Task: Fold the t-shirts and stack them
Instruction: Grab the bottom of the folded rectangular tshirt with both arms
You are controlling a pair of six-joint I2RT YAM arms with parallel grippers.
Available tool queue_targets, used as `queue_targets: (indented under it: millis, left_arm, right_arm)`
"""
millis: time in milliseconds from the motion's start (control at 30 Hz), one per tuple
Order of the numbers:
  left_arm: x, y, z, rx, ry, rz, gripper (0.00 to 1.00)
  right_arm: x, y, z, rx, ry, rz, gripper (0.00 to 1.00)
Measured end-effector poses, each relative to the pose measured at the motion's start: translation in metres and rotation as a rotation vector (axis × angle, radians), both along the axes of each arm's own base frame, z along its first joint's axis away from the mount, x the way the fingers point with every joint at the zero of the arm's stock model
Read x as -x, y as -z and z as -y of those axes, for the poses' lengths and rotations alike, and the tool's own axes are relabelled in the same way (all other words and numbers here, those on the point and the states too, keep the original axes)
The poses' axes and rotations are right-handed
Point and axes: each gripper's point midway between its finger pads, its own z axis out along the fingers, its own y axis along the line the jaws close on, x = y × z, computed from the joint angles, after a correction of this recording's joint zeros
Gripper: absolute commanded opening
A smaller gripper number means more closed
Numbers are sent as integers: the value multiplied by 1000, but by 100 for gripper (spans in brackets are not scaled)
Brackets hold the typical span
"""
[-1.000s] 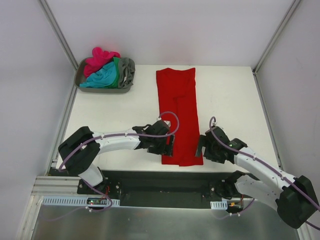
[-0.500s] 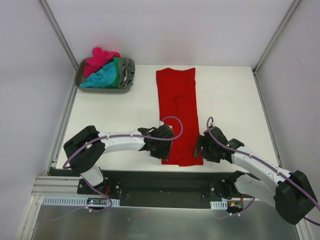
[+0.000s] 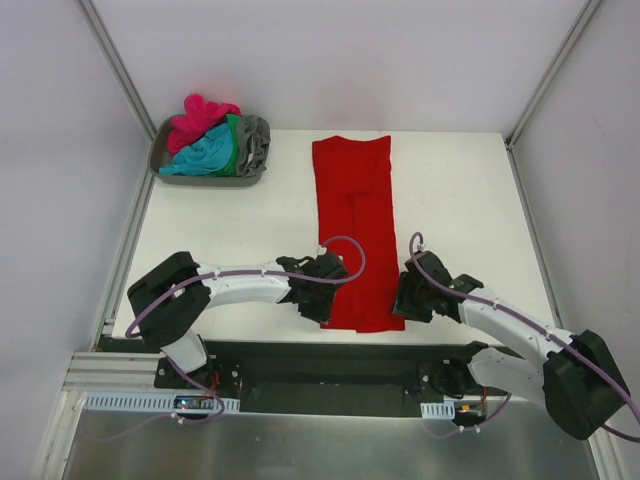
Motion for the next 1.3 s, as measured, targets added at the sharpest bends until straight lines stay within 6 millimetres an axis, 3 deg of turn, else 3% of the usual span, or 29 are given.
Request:
queue_targets:
  millis: [100,233,433,700,1067,1167,1300]
  left_arm:
    - [1,0,-1,-6,-1,-3,19]
    - [2,1,-3,-10,-5,-8,14]
    - [3,2,-3,-12,-16,-13,0]
    - [7,3,-11,-4,-38,-18,0]
    - [13,3,-19,-1,-60,-26,0]
    - [13,3,-19,-1,-60,-27,0]
    - [13,3,-18,0,-59,-26,0]
  right_arm:
    - [1,1,-1,-3,-3,-6,34]
    - [4,3,-1,-7,-5,-19,30]
    - [10,4,-8,-60,-15,-34,37]
    - [18,0,-15,-125,-3,-52,41]
    - [46,1,-6,-125,13,-146,41]
    - [48,1,-10,-140,9,-157,31]
    - [50,4,-11,-129,8,-174,3]
